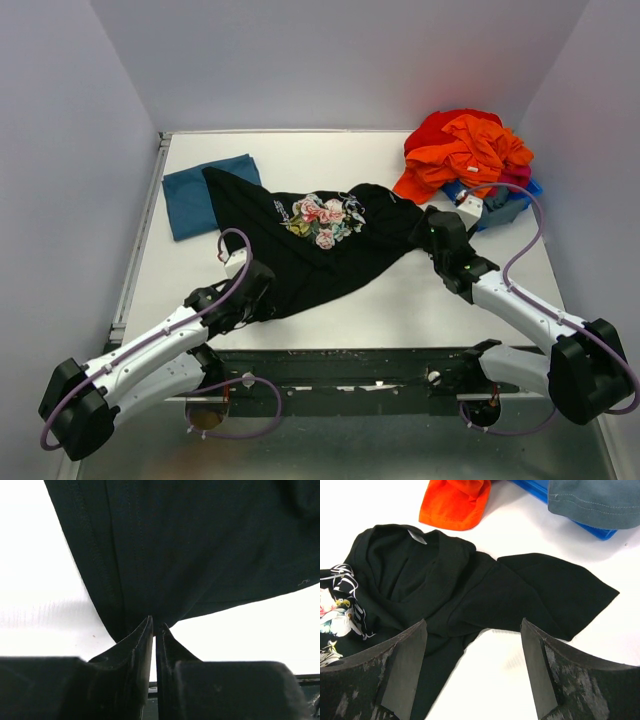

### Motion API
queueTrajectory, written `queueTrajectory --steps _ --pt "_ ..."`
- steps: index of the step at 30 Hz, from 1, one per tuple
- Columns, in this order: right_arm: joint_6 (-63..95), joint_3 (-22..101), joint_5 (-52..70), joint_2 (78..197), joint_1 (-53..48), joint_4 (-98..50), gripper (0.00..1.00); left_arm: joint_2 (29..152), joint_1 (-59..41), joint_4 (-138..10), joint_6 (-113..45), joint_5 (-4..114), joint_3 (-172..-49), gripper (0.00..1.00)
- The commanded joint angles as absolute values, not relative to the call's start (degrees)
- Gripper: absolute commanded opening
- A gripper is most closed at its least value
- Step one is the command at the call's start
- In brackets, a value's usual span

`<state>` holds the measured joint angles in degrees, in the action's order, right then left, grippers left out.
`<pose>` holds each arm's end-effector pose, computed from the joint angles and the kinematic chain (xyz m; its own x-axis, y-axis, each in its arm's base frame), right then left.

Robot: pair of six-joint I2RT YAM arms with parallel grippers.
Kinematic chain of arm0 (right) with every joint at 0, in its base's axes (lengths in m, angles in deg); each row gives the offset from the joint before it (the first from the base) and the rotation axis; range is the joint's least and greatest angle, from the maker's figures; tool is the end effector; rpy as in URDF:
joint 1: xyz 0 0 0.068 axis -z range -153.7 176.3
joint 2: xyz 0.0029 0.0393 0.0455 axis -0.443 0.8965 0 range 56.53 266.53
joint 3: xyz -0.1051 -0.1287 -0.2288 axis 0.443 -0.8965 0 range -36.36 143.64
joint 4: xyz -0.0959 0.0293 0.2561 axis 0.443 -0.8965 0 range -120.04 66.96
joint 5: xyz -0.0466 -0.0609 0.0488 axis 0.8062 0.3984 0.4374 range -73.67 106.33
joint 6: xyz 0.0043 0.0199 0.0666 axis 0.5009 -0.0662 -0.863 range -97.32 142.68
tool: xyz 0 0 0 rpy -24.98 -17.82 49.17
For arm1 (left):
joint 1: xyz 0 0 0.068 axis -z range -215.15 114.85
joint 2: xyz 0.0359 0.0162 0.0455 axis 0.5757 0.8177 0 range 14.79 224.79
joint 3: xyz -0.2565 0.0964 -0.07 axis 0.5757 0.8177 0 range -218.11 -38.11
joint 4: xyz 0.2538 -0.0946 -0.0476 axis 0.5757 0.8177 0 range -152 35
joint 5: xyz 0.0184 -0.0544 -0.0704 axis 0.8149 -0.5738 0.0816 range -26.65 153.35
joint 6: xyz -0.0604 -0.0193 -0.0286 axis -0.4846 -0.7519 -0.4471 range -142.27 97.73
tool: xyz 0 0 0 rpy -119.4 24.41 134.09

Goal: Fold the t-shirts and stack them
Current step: Flatten out the tshirt

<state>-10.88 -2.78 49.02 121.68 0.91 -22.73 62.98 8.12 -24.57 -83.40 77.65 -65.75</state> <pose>0.2491 0.0843 0.2145 -0.3595 0.3445 -0.8672 0.3060 0.9215 0.2392 0.1329 -0.1060 0.1739 -0.7962 -0.4157 -0.4396 -0.2658 0.8930 -0.3632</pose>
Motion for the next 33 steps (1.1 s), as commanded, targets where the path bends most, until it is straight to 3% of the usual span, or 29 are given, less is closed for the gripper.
queueTrajectory --steps 1,4,9,15,25,28,33 --pt "-11.77 -1.47 48.77 122.01 1.42 -22.96 0.83 63.31 8.36 -24.13 -83.62 77.84 -65.27 0.29" --pt "-11.77 -1.47 48.50 121.92 1.43 -22.96 0.83 63.40 8.36 -19.90 -85.02 81.54 -66.67 0.43" --pt "-11.77 -1.56 48.33 121.75 1.60 -22.96 0.83 62.79 8.18 -19.46 -86.44 82.86 -66.76 0.52" --pt "-11.68 -1.64 48.15 121.57 1.69 -22.96 0.83 64.19 7.65 -22.97 -85.73 78.92 -65.27 0.56" --pt "-11.77 -1.73 48.15 121.57 1.86 -22.96 0.83 67.88 7.65 -29.48 -86.34 71.70 -63.07 0.52" --pt "-11.86 -1.82 48.06 121.48 1.95 -22.96 0.83 67.88 7.65 -29.83 -86.43 71.61 -62.89 0.44" --pt "-11.77 -1.82 47.89 121.48 2.04 -22.96 0.83 64.99 7.57 -27.47 -85.38 75.29 -64.91 0.01"
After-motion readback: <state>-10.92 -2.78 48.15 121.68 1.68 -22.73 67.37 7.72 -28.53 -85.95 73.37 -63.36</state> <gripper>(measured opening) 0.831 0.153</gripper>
